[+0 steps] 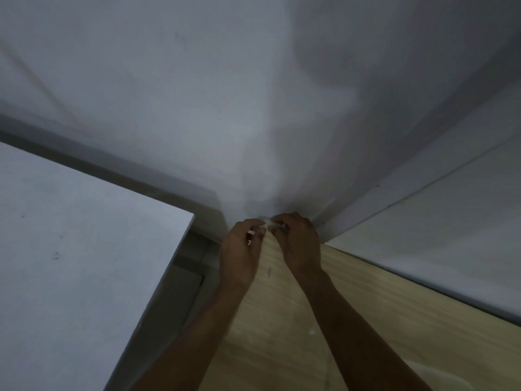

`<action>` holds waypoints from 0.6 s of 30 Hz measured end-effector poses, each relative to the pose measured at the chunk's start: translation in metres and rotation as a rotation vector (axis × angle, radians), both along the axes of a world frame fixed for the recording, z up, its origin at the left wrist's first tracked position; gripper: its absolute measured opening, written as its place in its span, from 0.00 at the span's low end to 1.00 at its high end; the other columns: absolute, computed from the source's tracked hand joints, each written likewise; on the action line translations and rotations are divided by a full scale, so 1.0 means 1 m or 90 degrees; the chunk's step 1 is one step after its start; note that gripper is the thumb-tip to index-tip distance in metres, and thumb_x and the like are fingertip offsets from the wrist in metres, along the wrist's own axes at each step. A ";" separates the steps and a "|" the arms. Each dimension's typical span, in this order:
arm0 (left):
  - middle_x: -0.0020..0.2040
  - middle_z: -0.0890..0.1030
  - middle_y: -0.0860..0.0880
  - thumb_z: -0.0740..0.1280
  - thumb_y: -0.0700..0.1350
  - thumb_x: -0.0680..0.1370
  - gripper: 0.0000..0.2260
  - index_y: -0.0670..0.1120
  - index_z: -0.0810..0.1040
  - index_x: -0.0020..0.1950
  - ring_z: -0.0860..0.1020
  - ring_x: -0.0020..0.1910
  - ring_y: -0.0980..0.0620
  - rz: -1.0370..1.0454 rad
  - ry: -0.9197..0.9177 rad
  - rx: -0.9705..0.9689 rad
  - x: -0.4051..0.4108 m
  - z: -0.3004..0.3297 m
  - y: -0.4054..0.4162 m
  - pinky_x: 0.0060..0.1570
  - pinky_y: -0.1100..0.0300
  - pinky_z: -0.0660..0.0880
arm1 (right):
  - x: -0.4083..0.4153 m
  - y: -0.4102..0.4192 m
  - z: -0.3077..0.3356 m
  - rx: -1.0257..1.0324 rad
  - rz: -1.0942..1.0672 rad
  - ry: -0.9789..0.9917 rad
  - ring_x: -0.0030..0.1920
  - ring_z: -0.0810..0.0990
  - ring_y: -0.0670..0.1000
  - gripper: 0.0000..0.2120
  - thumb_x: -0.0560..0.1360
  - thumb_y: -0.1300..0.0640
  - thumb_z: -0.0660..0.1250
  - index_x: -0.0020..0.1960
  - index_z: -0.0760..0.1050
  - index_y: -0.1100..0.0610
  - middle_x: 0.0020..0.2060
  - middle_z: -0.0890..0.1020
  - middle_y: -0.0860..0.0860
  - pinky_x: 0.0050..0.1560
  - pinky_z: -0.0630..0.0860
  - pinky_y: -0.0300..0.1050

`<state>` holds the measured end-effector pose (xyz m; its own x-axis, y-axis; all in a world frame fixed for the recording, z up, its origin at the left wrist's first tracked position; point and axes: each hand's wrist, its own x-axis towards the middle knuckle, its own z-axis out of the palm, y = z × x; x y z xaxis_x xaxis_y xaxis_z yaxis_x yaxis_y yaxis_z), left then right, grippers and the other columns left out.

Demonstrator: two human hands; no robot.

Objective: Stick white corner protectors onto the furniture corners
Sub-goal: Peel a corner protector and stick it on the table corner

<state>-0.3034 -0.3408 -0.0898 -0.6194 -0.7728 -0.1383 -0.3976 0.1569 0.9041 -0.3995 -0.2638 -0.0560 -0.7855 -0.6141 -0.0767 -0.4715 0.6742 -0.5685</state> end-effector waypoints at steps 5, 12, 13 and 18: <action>0.47 0.82 0.51 0.66 0.43 0.78 0.05 0.49 0.80 0.50 0.80 0.46 0.54 0.018 -0.004 0.022 -0.005 0.002 0.002 0.50 0.49 0.79 | -0.004 0.000 0.002 0.000 -0.018 -0.055 0.50 0.80 0.51 0.08 0.76 0.56 0.67 0.53 0.82 0.55 0.51 0.83 0.51 0.52 0.73 0.41; 0.46 0.82 0.52 0.67 0.42 0.77 0.04 0.49 0.81 0.49 0.80 0.44 0.55 0.002 -0.010 -0.006 -0.007 0.000 -0.001 0.48 0.50 0.79 | -0.005 0.002 0.005 -0.026 -0.046 -0.083 0.50 0.81 0.49 0.07 0.77 0.59 0.66 0.51 0.83 0.56 0.49 0.85 0.50 0.53 0.72 0.38; 0.45 0.82 0.52 0.67 0.42 0.77 0.04 0.49 0.81 0.49 0.80 0.44 0.55 -0.001 -0.008 -0.010 -0.006 0.000 -0.002 0.47 0.51 0.79 | -0.006 0.001 0.005 -0.030 -0.050 -0.090 0.50 0.82 0.49 0.07 0.76 0.60 0.66 0.51 0.83 0.57 0.49 0.85 0.50 0.52 0.71 0.37; 0.45 0.81 0.55 0.66 0.44 0.78 0.04 0.52 0.79 0.50 0.79 0.44 0.58 -0.006 -0.015 -0.013 -0.006 -0.002 0.000 0.48 0.52 0.79 | -0.013 -0.006 0.004 -0.032 -0.094 -0.161 0.49 0.83 0.50 0.07 0.75 0.62 0.68 0.48 0.84 0.59 0.46 0.86 0.53 0.50 0.72 0.35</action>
